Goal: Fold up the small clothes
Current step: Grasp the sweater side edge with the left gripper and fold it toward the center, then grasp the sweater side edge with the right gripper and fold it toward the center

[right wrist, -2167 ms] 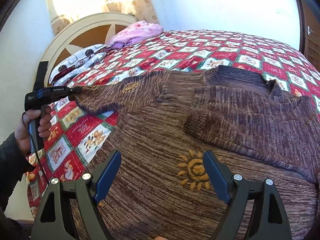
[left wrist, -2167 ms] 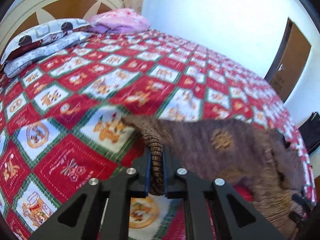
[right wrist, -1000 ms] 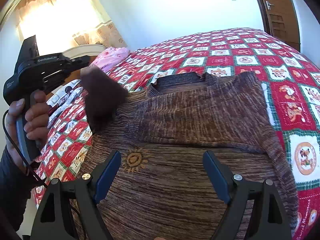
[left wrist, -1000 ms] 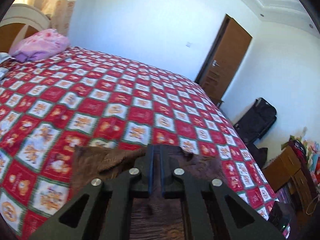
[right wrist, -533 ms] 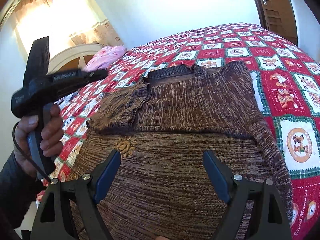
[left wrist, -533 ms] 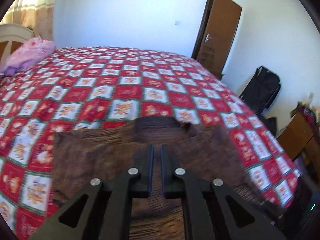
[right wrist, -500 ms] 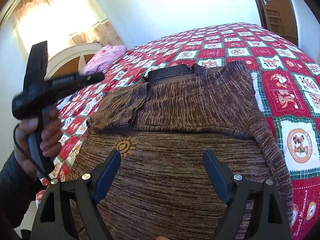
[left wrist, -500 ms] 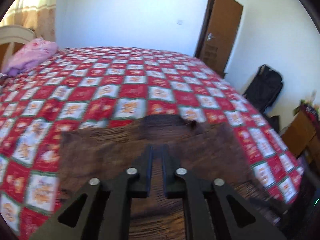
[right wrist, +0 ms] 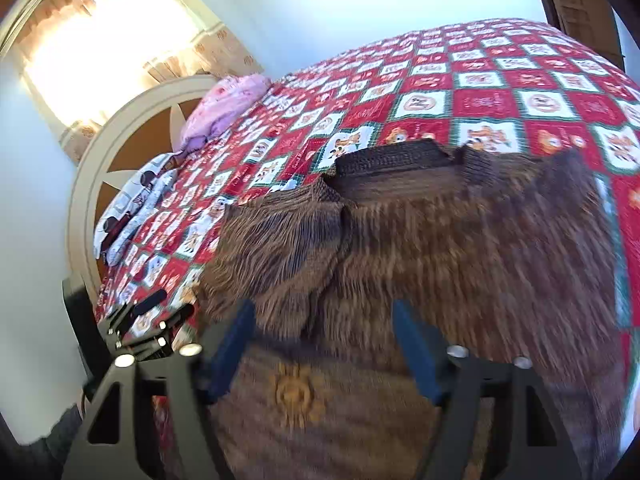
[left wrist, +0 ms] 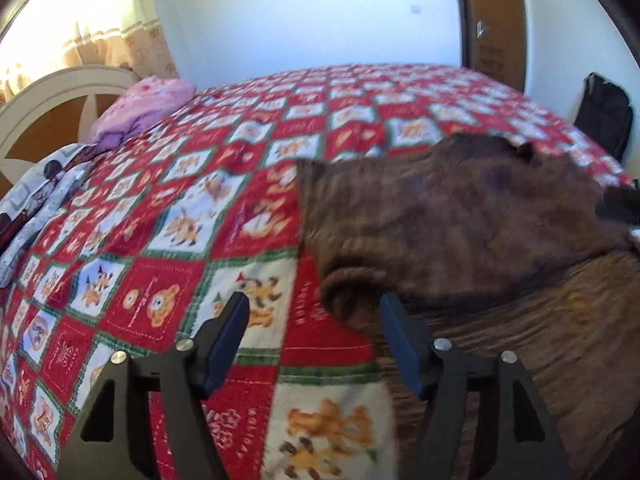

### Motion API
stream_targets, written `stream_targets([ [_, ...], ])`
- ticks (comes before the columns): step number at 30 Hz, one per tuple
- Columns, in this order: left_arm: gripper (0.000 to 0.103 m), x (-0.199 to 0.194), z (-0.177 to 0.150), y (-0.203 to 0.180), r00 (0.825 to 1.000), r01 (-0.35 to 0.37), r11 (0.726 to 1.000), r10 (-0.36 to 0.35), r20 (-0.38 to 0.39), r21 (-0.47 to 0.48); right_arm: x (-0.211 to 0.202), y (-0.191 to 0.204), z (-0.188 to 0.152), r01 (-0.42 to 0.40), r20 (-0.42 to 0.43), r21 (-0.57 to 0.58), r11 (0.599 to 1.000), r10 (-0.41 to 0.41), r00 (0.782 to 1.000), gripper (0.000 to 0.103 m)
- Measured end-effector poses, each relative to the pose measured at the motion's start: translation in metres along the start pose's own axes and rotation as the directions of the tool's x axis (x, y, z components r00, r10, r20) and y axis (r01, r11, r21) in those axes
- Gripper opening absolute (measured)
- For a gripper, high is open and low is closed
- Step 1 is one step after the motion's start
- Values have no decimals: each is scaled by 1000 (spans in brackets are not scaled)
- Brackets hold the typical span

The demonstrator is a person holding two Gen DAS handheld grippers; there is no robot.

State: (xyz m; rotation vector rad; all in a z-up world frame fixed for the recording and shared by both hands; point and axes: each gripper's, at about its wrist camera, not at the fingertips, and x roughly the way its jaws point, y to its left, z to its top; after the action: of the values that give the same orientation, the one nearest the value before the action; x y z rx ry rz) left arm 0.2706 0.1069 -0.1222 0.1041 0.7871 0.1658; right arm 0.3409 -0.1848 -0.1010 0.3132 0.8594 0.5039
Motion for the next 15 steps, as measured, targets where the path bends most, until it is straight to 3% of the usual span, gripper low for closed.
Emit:
stream_targets([
  [5,74,21,-5,11,1000,10,998,-11,-29,-58,38,8,16,28,-47,13,1000,-27,999,65],
  [10,77,20,-12,19,999,47,992,-49,-9,-114,68,15,8,67,-107,-19,998,-68,992,61],
  [11,78,19,-12,18,999,43,993,-44,-6,-113,70,18,8,78,-98,-35,996,-81,992,57],
  [13,82,19,-12,16,1000,27,994,-27,-2,-104,71,23,9,73,-96,-52,996,-78,992,25],
  [15,82,20,-13,15,1000,22,995,-23,-5,-100,71,29,9,72,-84,-78,994,-78,993,9],
])
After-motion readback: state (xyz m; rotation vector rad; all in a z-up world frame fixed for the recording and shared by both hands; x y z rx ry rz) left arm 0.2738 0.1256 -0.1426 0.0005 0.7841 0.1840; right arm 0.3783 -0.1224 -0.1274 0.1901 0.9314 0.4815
